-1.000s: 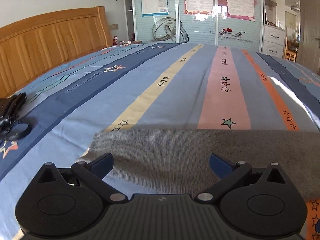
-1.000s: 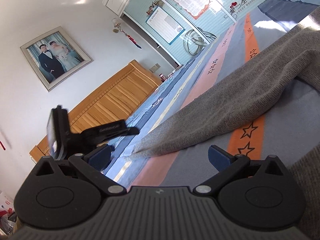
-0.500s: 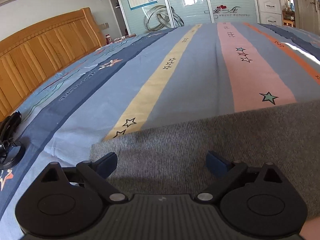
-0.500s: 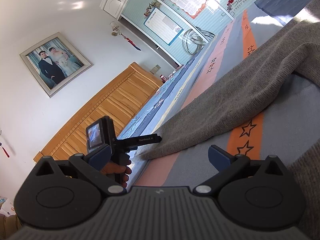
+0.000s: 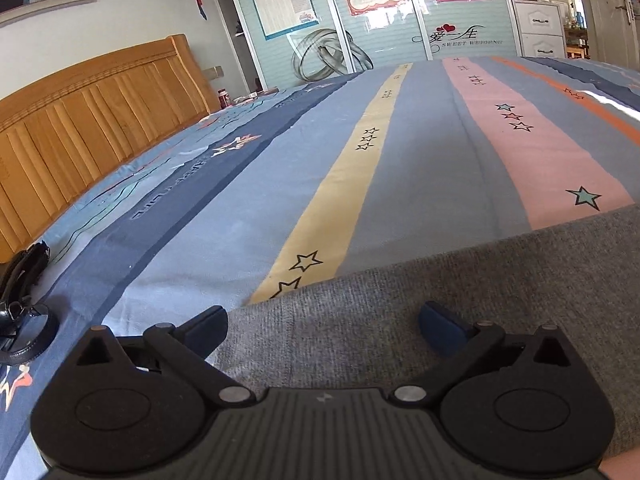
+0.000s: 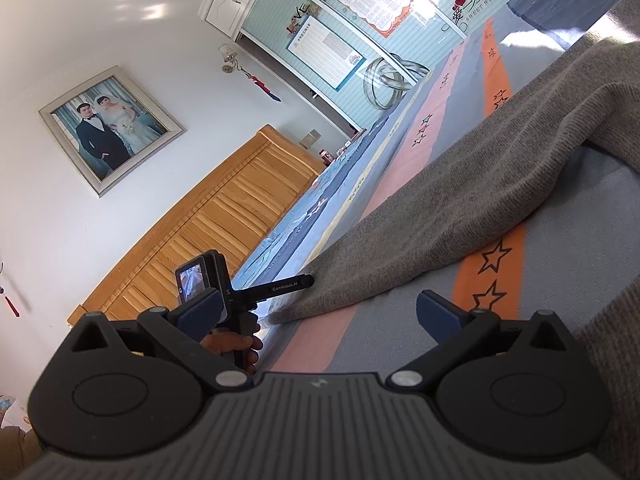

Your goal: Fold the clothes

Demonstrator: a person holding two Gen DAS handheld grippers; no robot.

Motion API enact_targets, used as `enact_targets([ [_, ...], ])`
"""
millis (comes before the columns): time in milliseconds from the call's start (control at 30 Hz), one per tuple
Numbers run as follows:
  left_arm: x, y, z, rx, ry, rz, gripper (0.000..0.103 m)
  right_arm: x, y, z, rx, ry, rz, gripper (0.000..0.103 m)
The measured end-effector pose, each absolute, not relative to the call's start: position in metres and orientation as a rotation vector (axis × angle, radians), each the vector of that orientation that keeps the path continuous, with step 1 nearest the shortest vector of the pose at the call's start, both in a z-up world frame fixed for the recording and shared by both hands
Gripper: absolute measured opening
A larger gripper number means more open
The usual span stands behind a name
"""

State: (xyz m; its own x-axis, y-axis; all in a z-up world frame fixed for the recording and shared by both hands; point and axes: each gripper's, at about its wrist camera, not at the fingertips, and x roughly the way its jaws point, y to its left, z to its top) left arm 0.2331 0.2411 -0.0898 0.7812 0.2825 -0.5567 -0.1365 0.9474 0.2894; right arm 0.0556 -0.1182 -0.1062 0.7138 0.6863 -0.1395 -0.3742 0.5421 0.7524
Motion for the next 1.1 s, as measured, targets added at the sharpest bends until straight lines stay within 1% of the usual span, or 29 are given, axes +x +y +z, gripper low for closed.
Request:
enact_targets([
  [133, 0.234, 0.241, -0.087, 0.271, 0.629, 0.229, 0.103, 0.056, -0.118, -0.106, 0.765, 0.452, 0.655, 0.103],
  [267, 0.233, 0.239, -0.082, 0.297, 0.646, 0.237, 0.099, 0.056, -0.118, -0.106, 0.767, 0.454, 0.655, 0.103],
  [367, 0.233, 0.241, -0.08, 0.325, 0.655, 0.257, 0.098, 0.056, -0.118, -0.106, 0.764, 0.455, 0.654, 0.103],
  [467, 0.235, 0.248, -0.081, 0.322, 0.66, 0.267, 0.098, 0.058, -0.122, -0.108, 0.762, 0.455, 0.657, 0.103],
  [700, 0.248, 0.264, -0.081, 0.269, 0.674, 0.27, 0.102, 0.058, -0.122, -0.108, 0.76, 0.458, 0.657, 0.103],
  [1100, 0.26, 0.263, -0.079, 0.293, 0.682, 0.284, 0.1, 0.055, -0.119, -0.106, 0.756, 0.462, 0.654, 0.103],
])
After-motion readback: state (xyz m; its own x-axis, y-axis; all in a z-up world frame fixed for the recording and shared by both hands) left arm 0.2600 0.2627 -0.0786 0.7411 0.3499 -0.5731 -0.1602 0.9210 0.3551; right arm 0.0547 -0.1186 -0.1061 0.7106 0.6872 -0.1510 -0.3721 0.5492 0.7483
